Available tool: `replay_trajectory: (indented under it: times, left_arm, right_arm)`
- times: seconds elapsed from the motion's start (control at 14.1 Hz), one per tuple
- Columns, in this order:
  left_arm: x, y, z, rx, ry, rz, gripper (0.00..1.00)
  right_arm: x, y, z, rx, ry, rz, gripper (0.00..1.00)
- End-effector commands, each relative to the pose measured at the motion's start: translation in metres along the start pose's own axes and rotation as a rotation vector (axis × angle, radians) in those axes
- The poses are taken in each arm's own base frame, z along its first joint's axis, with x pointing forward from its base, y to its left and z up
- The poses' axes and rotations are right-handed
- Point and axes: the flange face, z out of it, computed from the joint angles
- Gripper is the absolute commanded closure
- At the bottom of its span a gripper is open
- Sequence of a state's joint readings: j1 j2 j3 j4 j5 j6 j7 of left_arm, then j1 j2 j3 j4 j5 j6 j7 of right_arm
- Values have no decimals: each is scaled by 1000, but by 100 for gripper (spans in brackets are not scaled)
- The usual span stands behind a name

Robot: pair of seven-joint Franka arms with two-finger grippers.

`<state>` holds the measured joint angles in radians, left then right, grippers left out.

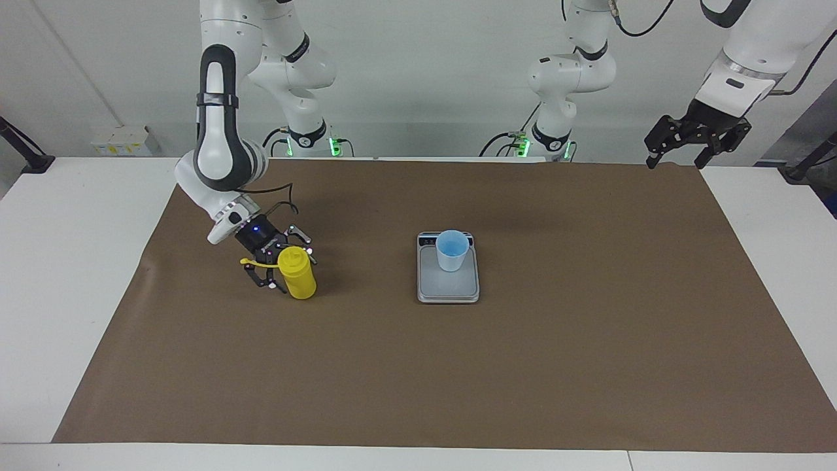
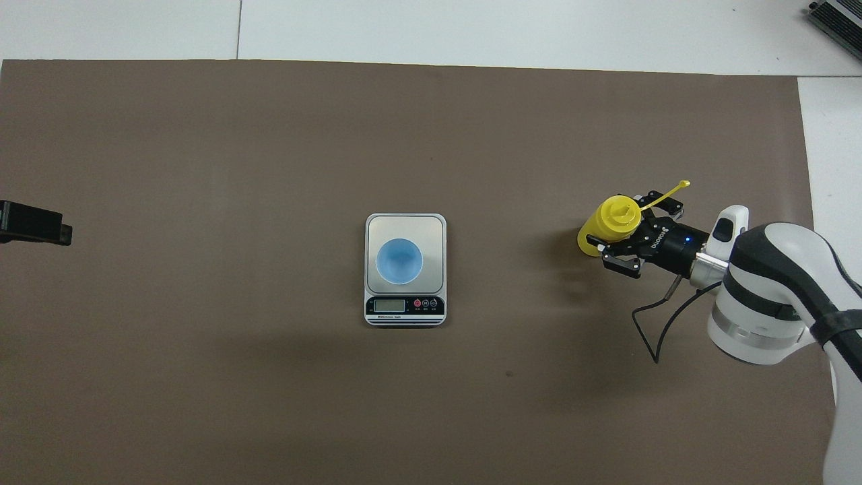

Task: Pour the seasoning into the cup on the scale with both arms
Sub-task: 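Lower the yellow bottle onto the table with the right gripper, then open the right gripper and withdraw it from the bottle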

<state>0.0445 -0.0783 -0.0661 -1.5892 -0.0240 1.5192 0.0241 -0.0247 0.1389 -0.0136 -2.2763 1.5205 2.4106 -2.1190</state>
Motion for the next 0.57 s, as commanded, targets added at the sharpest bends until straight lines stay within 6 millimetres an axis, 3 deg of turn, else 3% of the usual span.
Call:
replay_trajectory:
  times: [0.0, 0.35, 0.5]
  left_arm:
    - [-6, -2, -3, -7, -7, -5, 0]
    - [-6, -1, -3, -8, -6, -7, 0]
    - [-6, -1, -3, -8, -6, -5, 0]
  right_arm:
    - [-13, -6, -14, -14, 24, 13, 0]
    - [-47, -5, -36, -29, -17, 37, 0]
    - [-59, 10, -55, -36, -66, 1, 0]
